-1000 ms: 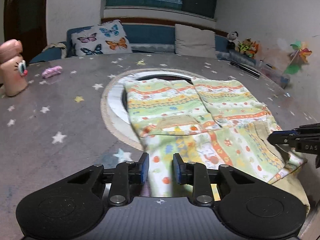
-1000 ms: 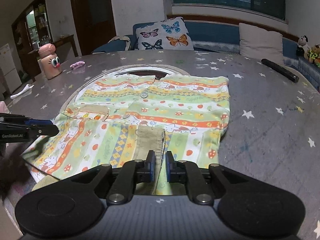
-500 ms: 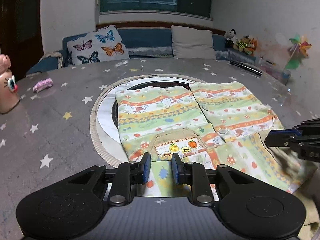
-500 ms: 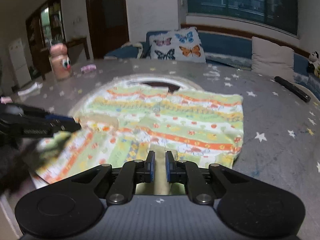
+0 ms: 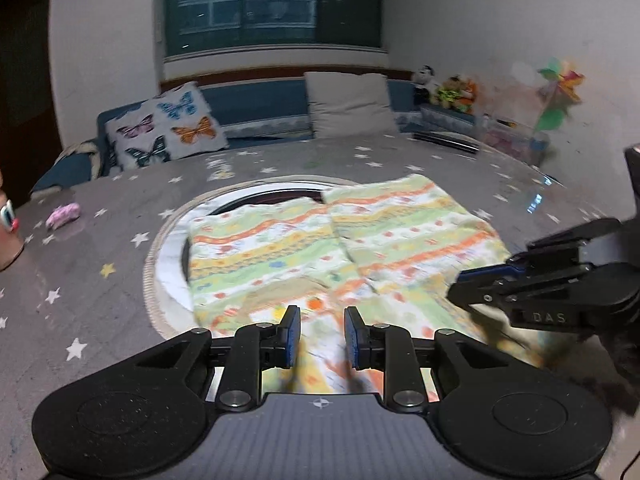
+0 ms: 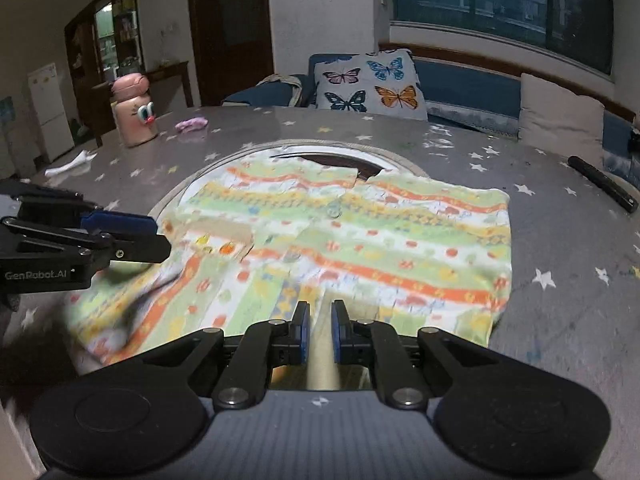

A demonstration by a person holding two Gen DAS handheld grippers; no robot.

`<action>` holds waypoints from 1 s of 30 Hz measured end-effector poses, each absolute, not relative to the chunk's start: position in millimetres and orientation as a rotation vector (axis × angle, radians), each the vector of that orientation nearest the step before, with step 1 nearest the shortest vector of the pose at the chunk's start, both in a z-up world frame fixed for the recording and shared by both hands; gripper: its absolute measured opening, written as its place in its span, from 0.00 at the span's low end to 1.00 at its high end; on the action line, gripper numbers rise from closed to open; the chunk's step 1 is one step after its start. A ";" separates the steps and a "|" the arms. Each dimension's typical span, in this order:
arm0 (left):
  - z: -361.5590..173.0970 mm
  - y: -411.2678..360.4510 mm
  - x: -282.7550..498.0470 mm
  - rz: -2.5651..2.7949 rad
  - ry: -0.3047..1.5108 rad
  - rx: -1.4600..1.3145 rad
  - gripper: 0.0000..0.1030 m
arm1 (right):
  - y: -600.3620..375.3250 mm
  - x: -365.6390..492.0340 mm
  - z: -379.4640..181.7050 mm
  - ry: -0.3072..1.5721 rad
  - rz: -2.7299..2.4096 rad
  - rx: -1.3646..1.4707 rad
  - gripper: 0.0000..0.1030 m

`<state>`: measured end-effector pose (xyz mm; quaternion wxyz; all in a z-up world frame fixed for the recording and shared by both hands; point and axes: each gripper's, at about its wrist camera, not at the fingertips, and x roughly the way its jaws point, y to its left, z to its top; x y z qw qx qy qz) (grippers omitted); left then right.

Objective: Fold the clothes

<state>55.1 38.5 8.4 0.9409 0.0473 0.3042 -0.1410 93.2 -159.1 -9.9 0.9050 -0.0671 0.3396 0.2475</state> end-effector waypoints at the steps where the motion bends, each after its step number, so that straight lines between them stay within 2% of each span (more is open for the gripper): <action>1: 7.1 35.1 51.5 -0.300 0.621 0.105 0.27 | -161.0 85.6 -8.8 0.700 0.521 -0.136 0.09; 12: -14.0 18.5 15.2 -0.363 0.653 0.175 0.28 | -184.6 27.6 -10.6 0.714 0.559 -0.163 0.09; 16: -9.9 27.5 1.7 -0.341 0.644 0.186 0.34 | -191.5 15.1 -13.8 0.714 0.557 -0.162 0.09; 19: -5.9 35.4 -10.3 -0.320 0.629 0.221 0.42 | -198.9 13.3 -10.5 0.720 0.549 -0.138 0.09; 20: -6.0 37.4 -15.2 -0.317 0.624 0.243 0.46 | -202.9 12.0 -6.9 0.712 0.547 -0.130 0.09; 24: -13.8 36.2 -39.0 -0.313 0.602 0.378 0.51 | -211.9 4.9 -0.1 0.698 0.527 -0.170 0.10; 30: -25.0 16.3 -60.9 -0.377 0.527 0.501 0.58 | -213.7 -12.7 -6.3 0.705 0.535 -0.276 0.23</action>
